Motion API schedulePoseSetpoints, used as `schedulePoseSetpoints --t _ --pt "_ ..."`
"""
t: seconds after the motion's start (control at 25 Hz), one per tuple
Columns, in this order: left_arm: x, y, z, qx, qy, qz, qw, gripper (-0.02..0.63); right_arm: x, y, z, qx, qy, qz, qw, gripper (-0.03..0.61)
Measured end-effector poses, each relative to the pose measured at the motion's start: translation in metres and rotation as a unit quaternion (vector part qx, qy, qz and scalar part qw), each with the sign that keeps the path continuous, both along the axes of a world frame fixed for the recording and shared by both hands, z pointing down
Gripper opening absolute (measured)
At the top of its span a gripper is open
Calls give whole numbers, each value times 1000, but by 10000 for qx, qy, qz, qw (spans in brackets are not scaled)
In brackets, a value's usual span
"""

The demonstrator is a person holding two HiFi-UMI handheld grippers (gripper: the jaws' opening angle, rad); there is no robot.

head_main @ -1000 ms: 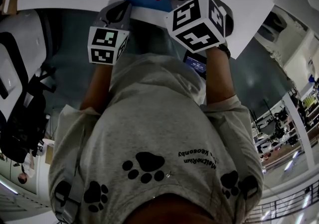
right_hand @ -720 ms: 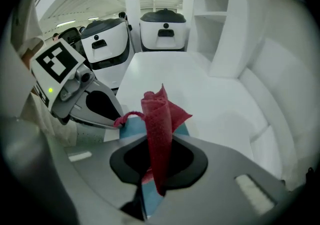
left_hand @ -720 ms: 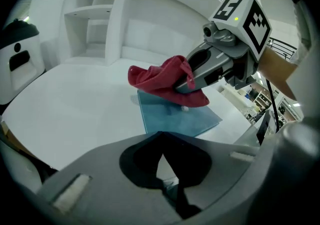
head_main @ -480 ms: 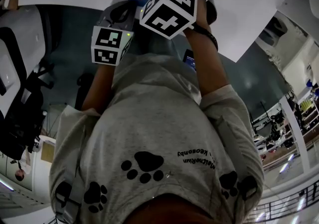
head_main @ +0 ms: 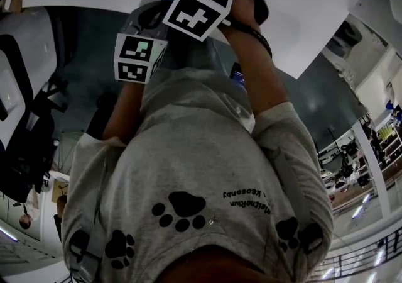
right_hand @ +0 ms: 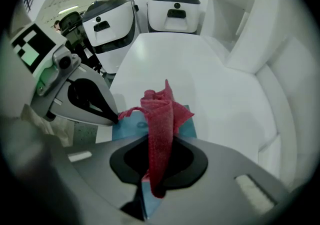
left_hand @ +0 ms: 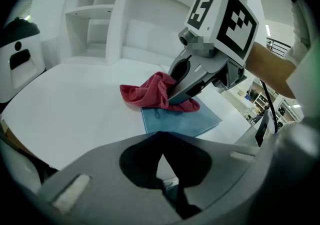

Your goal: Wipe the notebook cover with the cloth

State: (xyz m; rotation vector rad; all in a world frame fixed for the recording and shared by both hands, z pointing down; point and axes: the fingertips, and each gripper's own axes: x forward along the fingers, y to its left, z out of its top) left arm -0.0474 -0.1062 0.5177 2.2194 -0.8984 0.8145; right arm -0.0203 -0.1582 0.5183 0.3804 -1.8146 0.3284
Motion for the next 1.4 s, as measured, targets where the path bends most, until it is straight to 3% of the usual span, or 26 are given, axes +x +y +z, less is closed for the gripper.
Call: schedulePoseSetpoints --t 0.8,1.28,1.4 --pt "1 -5 -1 80 -63 -33 9999 0 130 38 3 -133 529 791 9954 44" --pt "-3 -3 -4 105 -102 56 9999 0 166 54 3 -221 809 1254 9886 44" --pt "-2 -3 -3 107 -82 71 9999 0 168 56 -2 -254 692 1429 9870 44"
